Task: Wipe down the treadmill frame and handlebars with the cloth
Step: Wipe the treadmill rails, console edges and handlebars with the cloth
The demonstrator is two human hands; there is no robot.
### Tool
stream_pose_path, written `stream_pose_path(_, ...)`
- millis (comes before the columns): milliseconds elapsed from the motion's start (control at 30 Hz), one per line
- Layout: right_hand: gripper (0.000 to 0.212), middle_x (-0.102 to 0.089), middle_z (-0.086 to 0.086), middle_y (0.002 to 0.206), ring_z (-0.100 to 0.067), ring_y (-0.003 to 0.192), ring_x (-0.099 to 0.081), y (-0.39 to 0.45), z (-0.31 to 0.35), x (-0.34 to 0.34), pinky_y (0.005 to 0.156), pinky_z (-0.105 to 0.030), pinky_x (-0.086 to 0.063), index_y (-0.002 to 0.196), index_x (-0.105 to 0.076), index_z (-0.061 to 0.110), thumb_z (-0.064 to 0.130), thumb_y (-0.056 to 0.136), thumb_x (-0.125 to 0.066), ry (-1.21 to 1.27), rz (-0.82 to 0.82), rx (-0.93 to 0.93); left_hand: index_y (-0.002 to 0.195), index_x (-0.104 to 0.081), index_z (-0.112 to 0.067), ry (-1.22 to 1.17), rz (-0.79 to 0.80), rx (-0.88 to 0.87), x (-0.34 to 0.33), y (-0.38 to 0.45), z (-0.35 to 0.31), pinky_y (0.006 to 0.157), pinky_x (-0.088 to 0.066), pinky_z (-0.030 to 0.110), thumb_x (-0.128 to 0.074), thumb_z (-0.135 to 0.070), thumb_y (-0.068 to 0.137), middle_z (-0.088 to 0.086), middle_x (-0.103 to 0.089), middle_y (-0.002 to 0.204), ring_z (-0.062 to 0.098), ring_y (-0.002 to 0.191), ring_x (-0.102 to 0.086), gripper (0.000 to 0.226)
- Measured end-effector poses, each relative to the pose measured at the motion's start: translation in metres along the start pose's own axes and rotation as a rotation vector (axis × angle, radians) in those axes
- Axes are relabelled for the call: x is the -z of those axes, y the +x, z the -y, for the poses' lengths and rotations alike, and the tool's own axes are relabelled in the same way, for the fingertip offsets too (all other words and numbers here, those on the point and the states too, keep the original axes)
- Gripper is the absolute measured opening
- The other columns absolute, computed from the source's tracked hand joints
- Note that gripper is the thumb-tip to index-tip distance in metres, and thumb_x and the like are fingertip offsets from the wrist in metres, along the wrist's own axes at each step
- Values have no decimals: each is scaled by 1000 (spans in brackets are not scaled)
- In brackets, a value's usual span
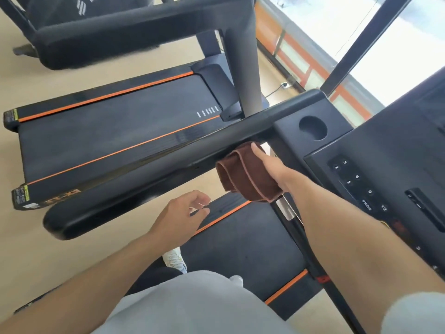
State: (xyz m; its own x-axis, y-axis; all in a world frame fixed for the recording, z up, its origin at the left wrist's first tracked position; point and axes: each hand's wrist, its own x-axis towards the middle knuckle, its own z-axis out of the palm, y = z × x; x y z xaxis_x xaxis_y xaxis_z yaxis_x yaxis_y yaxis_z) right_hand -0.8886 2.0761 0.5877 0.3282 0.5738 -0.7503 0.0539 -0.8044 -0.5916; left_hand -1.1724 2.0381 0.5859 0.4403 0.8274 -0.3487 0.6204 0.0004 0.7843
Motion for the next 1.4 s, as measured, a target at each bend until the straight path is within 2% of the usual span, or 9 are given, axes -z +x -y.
stream_pose_path(100, 69, -80, -11, 88, -30, 76, -78, -20, -30, 18, 70, -38, -63, 102, -73, 13, 74, 70, -77, 2, 127, -82, 102, -66, -33, 0, 6, -32, -1, -10, -3, 93, -48, 18, -61, -24, 98, -21, -69, 105, -5, 101, -62, 11)
stream_pose_path(467, 72, -75, -16, 116, -36, 106, -73, -73, -138, 75, 93, -54, -58, 128, -63, 15, 38, 66, -90, -255, 375, -193, 100, -68, -31, -81, 117, -74, -82, -58, -32, 81, -45, 10, -64, -22, 96, -21, -70, 97, -10, 95, -62, 11)
stream_pose_path(933, 40, -63, 2, 99, -26, 84, -68, -120, -189, 22, 74, -42, -55, 129, -48, 30, 50, 95, -56, -824, -466, 282, 116, -60, -40, -63, 148, 9, -129, -86, -33, 104, -49, 30, -64, -35, 95, -25, -64, 114, -7, 109, -58, 22)
stream_pose_path(1067, 24, -67, 16, 74, -7, 68, -66, -174, -154, 9, 59, -21, -47, 89, -64, 45, 29, 101, -50, -174, -391, 482, 126, -55, -48, -169, 93, 27, -104, -80, -31, 110, -44, 31, -59, -51, 93, -31, -58, 127, -10, 121, -51, 33)
stream_pose_path(1167, 36, -73, 17, 83, 1, 70, -62, -192, -126, -23, 61, -10, -47, 98, -71, 45, 13, 102, -55, 83, -193, 678, 109, -69, -41, -438, -62, 112, -70, -66, -43, 103, -49, 34, -53, -62, 90, -23, -71, 112, -3, 109, -63, 32)
stream_pose_path(1233, 47, -72, 27, 105, 6, 94, -65, -187, -110, -57, 80, -9, -50, 117, -68, 52, 10, 97, -63, 51, 31, 731, 103, -76, -24, -708, -65, 232, -36, -55, -48, 93, -54, 35, -52, -66, 92, -7, -78, 100, 11, 96, -72, 49)
stream_pose_path(1300, 65, -47, 26, 152, 0, 144, -38, -177, -94, -90, 115, -22, -35, 144, -47, 56, 34, 89, -72, -318, 183, 899, 106, -78, -20, -888, 1, 327, 3, -55, -41, 91, -56, 38, -62, -70, 82, 3, -78, 102, 21, 96, -74, 57)
stream_pose_path(1367, 92, -10, 33, 165, 2, 155, 2, -167, -77, -119, 124, -23, -10, 154, -27, 50, 58, 79, -79, -669, 368, 968, 111, -77, -25, -894, -55, 338, 36, -63, -21, 101, -53, 47, -74, -64, 74, 5, -78, 109, 26, 106, -72, 54)
stream_pose_path(1400, 89, -12, 37, 163, 3, 155, 1, -168, -65, -131, 124, -20, -11, 152, -32, 49, 59, 77, -81, -621, 431, 958, 110, -77, -26, -831, -120, 341, 49, -68, -8, 102, -53, 49, -76, -58, 77, 3, -78, 108, 25, 106, -73, 46)
